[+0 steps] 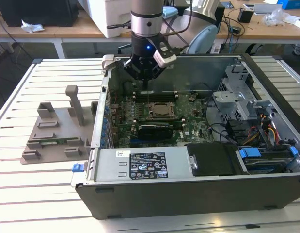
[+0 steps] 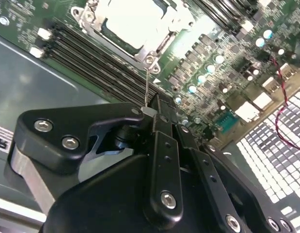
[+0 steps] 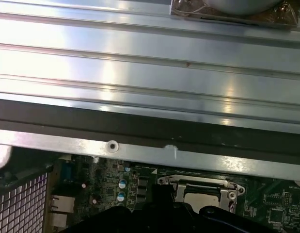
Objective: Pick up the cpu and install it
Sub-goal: 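Install the first cpu locking lever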
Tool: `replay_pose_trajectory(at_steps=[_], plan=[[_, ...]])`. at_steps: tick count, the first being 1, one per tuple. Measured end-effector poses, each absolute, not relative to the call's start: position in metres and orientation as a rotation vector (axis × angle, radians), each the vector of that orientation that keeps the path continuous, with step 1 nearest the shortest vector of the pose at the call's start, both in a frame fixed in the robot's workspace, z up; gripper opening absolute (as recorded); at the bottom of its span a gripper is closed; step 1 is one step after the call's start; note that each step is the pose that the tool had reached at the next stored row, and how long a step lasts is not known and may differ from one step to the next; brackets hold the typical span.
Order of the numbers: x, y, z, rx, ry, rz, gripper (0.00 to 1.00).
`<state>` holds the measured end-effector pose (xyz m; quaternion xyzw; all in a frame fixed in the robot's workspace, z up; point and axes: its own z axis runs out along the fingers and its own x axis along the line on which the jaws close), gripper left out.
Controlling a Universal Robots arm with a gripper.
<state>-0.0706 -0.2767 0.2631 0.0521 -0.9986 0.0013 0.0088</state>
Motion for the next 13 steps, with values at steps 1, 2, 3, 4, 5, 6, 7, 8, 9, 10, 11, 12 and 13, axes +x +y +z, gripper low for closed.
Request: replay_pose_trajectory(at_steps=[1, 2, 3, 4, 5, 6, 7, 8, 9, 10, 11, 12, 13], plan=[[-0.068, -0.277, 0.263, 0.162, -3.119, 0.004, 0.11], [-0.066, -0.277, 0.263, 0.162, -3.118, 0.004, 0.11], [-0.060, -0.277, 0.263, 0.162, -3.116, 0.004, 0.11], [-0.054, -0.277, 0.263, 0.162, -3.114, 0.004, 0.11], [-0.052, -0.277, 0.263, 0.162, -3.113, 0.004, 0.11], [-0.051, -0.277, 0.263, 0.162, -3.113, 0.003, 0.11], [-0.051, -0.277, 0.263, 0.162, -3.113, 0.003, 0.11], [-0.051, -0.277, 0.263, 0.162, -3.113, 0.003, 0.11], [-0.051, -0.278, 0.263, 0.163, -3.113, -0.011, 0.11], [-0.051, -0.279, 0.263, 0.163, -3.114, -0.031, 0.11], [-0.051, -0.280, 0.263, 0.163, -3.114, -0.055, 0.11], [-0.051, -0.283, 0.263, 0.164, -3.115, -0.087, 0.11], [-0.051, -0.285, 0.263, 0.164, -3.115, -0.112, 0.11]])
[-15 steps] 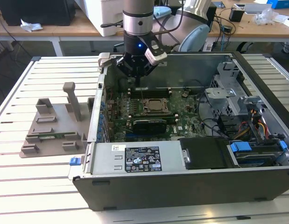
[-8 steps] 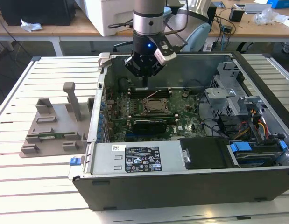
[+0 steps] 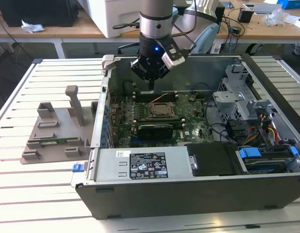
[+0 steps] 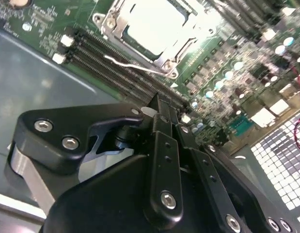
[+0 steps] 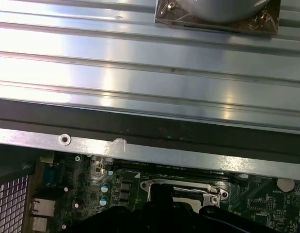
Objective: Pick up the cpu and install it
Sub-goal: 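Install the first cpu locking lever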
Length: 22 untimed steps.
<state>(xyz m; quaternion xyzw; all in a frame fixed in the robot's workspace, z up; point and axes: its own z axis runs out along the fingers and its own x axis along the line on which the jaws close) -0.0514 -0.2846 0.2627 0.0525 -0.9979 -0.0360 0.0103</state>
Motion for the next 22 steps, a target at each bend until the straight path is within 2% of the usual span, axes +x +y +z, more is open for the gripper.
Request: replay_pose_trajectory(at_steps=[1, 3, 22], plan=[[-0.051, -0.289, 0.262, 0.164, -3.114, -0.148, 0.11], [-0.051, -0.291, 0.260, 0.165, -3.114, -0.167, 0.11], [-0.046, -0.291, 0.237, 0.170, -3.113, -0.164, 0.11]])
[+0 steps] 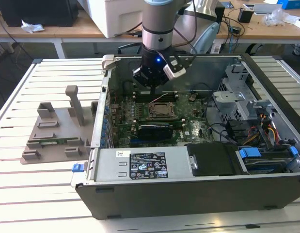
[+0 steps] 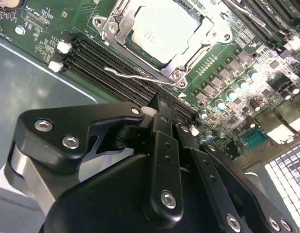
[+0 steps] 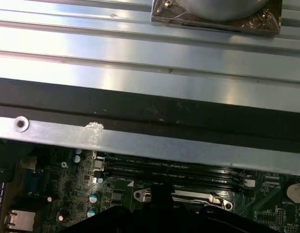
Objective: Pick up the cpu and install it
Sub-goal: 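Install the first cpu locking lever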
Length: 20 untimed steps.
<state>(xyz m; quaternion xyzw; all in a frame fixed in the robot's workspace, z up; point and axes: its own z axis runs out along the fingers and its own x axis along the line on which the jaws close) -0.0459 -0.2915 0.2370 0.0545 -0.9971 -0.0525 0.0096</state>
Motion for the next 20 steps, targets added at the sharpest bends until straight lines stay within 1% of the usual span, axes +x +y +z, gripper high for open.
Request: replay_pose_trajectory(at_steps=[20], plan=[[-0.020, -0.286, 0.215, 0.176, -3.112, -0.163, 0.11]])
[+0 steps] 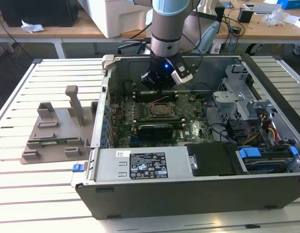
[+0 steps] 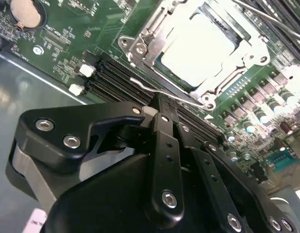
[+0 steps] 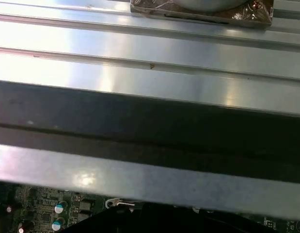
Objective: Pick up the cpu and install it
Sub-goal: 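Install the first cpu locking lever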
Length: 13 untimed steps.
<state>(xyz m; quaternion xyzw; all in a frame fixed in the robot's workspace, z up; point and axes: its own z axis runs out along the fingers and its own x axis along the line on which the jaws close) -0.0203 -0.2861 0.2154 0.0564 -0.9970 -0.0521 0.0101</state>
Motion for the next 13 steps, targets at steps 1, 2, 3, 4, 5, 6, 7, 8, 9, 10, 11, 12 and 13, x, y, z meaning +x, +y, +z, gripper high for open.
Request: replay_pose_trajectory(at_steps=[1, 2, 3, 4, 5, 6, 7, 8, 9, 10, 11, 12, 13], plan=[[-0.015, -0.286, 0.213, 0.176, -3.112, -0.160, 0.11], [-0.010, -0.286, 0.211, 0.176, -3.112, -0.159, 0.11], [-0.006, -0.286, 0.209, 0.176, -3.112, -0.159, 0.11], [-0.003, -0.286, 0.208, 0.176, -3.112, -0.159, 0.11], [-0.003, -0.286, 0.207, 0.176, -3.112, -0.159, 0.11], [-0.002, -0.286, 0.206, 0.176, -3.112, -0.159, 0.11], [-0.001, -0.286, 0.206, 0.176, -3.112, -0.158, 0.11], [-0.001, -0.286, 0.206, 0.176, -3.112, -0.158, 0.11], [0.000, -0.286, 0.205, 0.176, -3.112, -0.158, 0.11], [0.000, -0.286, 0.205, 0.176, -3.112, -0.157, 0.11], [0.000, -0.286, 0.205, 0.176, -3.112, -0.157, 0.11], [0.000, -0.286, 0.205, 0.176, -3.112, -0.157, 0.11], [0.001, -0.286, 0.205, 0.176, -3.112, -0.157, 0.11]])
